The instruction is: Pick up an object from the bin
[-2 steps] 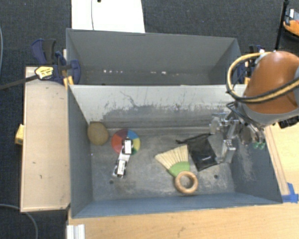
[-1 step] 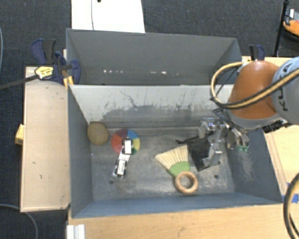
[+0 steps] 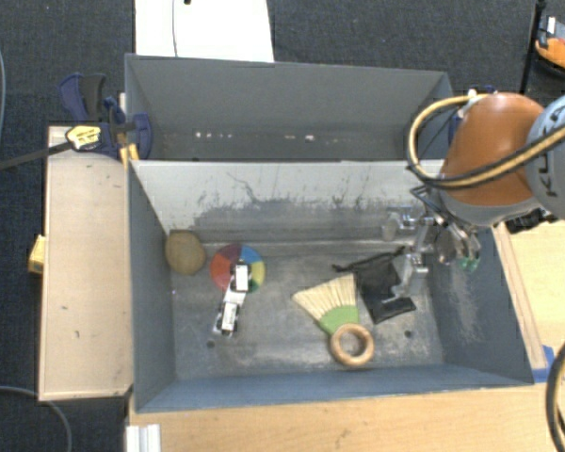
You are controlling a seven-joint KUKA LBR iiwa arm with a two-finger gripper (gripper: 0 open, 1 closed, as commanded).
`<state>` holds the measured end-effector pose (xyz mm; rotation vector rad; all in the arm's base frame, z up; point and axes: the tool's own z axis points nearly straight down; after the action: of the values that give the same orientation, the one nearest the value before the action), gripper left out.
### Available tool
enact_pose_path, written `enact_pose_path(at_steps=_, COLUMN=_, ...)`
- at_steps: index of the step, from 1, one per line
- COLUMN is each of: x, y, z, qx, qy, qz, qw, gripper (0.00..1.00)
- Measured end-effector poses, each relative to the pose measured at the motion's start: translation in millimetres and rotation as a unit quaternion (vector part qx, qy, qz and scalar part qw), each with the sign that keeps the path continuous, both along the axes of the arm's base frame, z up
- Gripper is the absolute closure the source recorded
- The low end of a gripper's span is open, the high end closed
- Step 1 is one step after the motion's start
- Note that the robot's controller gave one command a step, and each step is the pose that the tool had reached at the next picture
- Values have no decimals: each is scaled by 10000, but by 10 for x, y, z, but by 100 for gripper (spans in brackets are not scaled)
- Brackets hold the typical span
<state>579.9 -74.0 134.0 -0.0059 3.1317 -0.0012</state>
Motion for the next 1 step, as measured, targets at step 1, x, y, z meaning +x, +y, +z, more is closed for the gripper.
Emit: enact_pose_path(at_steps=1, x=49, y=-6, z=-503, qx=15, qy=26, qz=-409, qw=9992, gripper=0)
